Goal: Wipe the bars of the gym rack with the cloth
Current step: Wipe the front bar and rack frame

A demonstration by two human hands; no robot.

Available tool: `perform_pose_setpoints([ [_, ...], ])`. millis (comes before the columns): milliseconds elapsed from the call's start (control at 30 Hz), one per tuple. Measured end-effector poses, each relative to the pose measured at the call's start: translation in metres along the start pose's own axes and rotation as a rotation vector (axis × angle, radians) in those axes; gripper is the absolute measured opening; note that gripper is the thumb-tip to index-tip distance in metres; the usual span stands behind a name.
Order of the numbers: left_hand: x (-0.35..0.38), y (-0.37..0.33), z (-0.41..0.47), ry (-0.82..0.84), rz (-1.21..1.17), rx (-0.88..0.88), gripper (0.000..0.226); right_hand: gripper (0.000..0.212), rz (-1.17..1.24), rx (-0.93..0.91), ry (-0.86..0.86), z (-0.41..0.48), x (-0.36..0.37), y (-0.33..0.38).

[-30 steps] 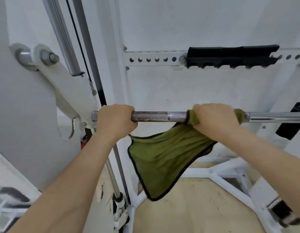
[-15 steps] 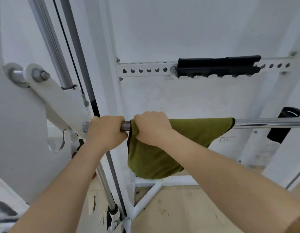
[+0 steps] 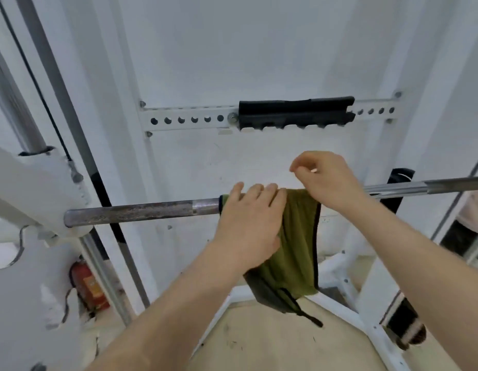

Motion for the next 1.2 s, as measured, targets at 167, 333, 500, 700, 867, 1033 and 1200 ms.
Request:
perform_pose_setpoints([
  [167, 0.025, -0.025, 0.05, -0.147, 0.172, -0.063, 0.052, 0.017, -0.754, -0.086, 0.113, -0.011, 0.013, -0.054],
  [333, 0.027, -0.008, 0.096, 0.314, -0.266, -0.093, 0.02, 0.015, -0.733, -0.081, 0.005, -0.006, 0.002, -0.072],
  [500, 0.033, 0.015, 0.093, 0.637, -0.568, -0.19, 0.035, 0.05, -0.758, -0.053, -0.052, -0.004, 0.001, -0.081],
  [700, 0.009, 0.096, 0.013, 0.522, -0.224, -0.3, 0.017, 0.05, -0.72, 0.025, -0.11, -0.003, 0.003, -0.089],
  [867, 0.011, 0.051, 0.04, 0.326, -0.059, -0.11, 0.034, 0.051, -0.668, 0.044, -0.102, 0.0, 0.008, -0.079],
  [1033, 0.024, 0.016, 0.076, 0.485, -0.454, 0.003, 0.037, 0.047, -0.733, 0.009, -0.075, 0.002, 0.007, -0.084],
  [1200, 0.021, 0.029, 0.076, 0.437, -0.715, -0.064, 0.036, 0.055, -0.661, 0.069, -0.077, -0.001, 0.004, -0.085],
])
Point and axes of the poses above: each hand's wrist, its own z-axis towards the middle knuckle, its own x-axis out of the palm, y = z × x, the point moved 6 cm from there along z, towards the middle knuckle, and after that the axes turned 3 degrees about -z, right-handed, at the moved point
